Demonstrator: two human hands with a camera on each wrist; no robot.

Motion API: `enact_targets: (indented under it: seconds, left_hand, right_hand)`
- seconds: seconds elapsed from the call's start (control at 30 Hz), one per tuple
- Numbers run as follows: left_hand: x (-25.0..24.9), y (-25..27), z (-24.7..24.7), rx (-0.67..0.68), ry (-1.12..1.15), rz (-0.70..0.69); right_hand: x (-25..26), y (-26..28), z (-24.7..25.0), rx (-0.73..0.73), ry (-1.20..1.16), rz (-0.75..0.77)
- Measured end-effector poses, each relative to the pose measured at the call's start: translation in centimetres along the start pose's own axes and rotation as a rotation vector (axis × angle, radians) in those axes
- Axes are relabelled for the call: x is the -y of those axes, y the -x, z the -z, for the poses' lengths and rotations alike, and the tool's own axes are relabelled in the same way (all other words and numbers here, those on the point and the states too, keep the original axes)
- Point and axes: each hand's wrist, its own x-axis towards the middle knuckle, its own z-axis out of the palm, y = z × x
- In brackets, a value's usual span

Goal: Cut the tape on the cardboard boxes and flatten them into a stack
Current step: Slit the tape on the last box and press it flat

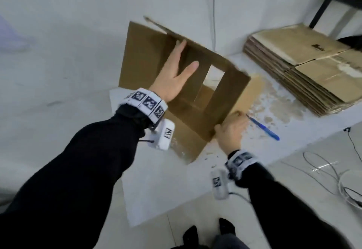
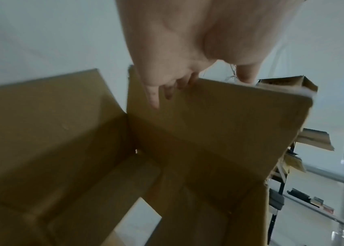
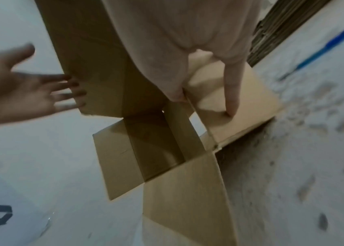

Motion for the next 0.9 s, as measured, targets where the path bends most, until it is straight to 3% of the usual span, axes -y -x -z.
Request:
enact_targets:
  seconds: [0.1,0.17,0.27,0.33,0.43,0.5,0.63,0.7,0.8,0.83,0.9]
  left_hand:
    - [-0.9,-1.6,-2.1,0.035,0.124,0.019]
    - [-0.8,-2.7,-2.5,0.106,-0.127,0.081]
    - [0.1,-3.9,-2.4,0.339,-0.557,0.218]
    - [0.9,-4.1,-2.2,0.464,-0.646,0.276]
    - [1.8,-3.8,-1.5,0.528,-0.686,0.315]
    - [1.9,-3.5,-1.0,0.542,-0.707,0.315]
    - [1.6,-3.3,-1.1,0.574,-0.761,0.323]
    - [1.1,-3.4,-1.1,0.596,-0.786,0.348]
    - [0.2,-3.2,-1.1,0.599,-0.772,0.388]
    - [-0.2,-3.1,-1.0,0.595,-0.761,0.398]
    - [-1.4,-2.9,-0.7,0.587,-0.744,0.418]
  right_hand:
    - [0.0,3.0,-3.9,0.134,0.198,-0.036]
    - [0.4,5.3,-5.0,0.141,0.119,0.019]
    - [0.1,7.7,-3.9,0.169,-0.163,0.132]
    - [-0.8,7.5,-1.4,0.180,-0.338,0.059]
    - [-2.7,4.4,3.0,0.187,-0.460,-0.182]
    - [-3.8,1.1,4.9,0.295,-0.509,-0.286]
    - [-3.5,-6.2,4.6,0.683,-0.460,-0.290]
    - [-1.4,-9.0,4.4,0.722,-0.669,-0.293]
    - [2.6,-12.8,5.9,0.574,-1.035,-0.165]
    - [3.8,-13.9,6.4,0.590,-1.066,-0.069]
    - [5.6,-15.3,6.9,0.714,-0.868,0.176]
